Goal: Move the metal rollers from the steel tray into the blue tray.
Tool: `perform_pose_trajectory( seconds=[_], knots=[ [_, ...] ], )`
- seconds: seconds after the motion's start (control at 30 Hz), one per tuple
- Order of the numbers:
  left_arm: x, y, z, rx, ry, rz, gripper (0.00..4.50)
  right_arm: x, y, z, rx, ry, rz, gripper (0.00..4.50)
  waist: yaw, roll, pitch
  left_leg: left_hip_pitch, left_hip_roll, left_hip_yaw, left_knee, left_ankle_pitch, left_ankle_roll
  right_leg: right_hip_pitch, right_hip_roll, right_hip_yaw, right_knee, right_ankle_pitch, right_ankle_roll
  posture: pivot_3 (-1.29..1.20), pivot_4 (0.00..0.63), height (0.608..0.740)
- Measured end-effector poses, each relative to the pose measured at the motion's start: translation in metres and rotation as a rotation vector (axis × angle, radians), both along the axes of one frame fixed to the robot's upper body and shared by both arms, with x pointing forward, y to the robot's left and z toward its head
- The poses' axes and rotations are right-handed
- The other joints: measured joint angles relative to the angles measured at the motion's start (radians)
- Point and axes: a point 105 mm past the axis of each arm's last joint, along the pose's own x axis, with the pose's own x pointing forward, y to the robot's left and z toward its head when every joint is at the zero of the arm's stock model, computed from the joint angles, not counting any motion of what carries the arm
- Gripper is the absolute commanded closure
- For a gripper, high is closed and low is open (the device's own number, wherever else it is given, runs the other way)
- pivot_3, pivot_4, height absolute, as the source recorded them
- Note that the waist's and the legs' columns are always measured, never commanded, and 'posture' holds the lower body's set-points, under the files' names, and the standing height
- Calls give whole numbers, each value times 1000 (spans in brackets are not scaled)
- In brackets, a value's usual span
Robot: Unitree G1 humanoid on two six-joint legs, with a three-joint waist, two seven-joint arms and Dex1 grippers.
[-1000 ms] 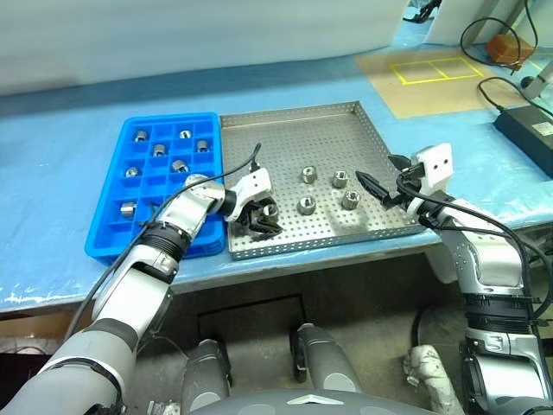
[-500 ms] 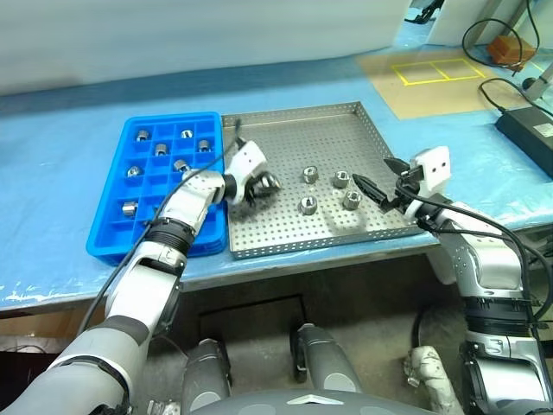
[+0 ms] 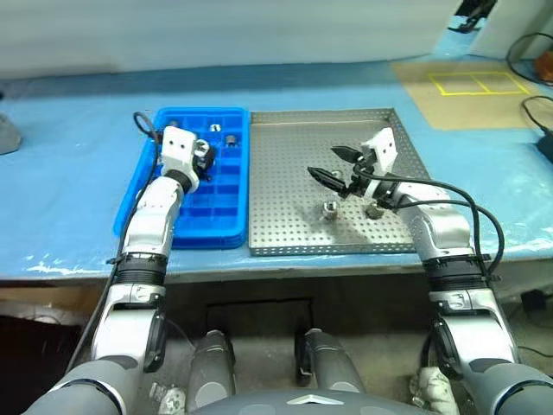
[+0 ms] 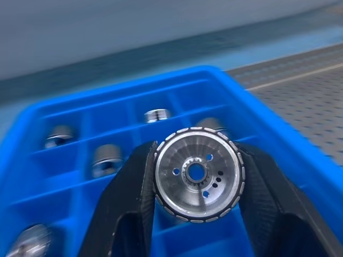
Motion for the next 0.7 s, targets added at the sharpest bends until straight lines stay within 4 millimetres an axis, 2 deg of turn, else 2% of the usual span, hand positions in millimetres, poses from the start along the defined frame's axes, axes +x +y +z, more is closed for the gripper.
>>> perform_pose_trajectory(
  seconds=[0.1, 0.2, 0.33, 0.57, 0.7],
  knots=[
    [-10, 22, 0, -12, -3, 95, 2725, 0, 12, 0, 1, 1, 53, 0, 27, 0, 0, 0, 0, 0, 0, 0, 0, 0, -1, 0, 0, 0, 0, -44, 150, 740],
    [-18, 30, -12, -24, 46, 121, 2725, -1, 18, -1, 4, 4, 82, 0, 50, 0, 0, 0, 0, 0, 0, -2, -3, 0, -1, 0, 0, 0, 0, -25, 150, 740],
    [-24, 30, -22, -29, 81, 117, 2725, -3, 22, -2, 0, 7, 102, 0, 66, 0, 0, 0, 0, 0, 0, -1, -4, 0, -1, 0, 1, 0, 0, -21, 150, 740],
    [-24, 20, -16, -68, 66, 59, 2725, -4, 22, -3, -1, 11, 101, 0, 61, 0, 0, 2, -2, 0, -3, 0, -7, -1, 0, 1, 1, 0, 0, -55, 150, 740],
    [-15, 16, -9, -75, 59, 44, 2725, -7, 20, -6, -5, 16, 96, 0, 57, 0, 0, 2, -2, 0, -4, 0, -7, -1, 0, 1, 1, 0, 0, -83, 150, 740]
  ],
)
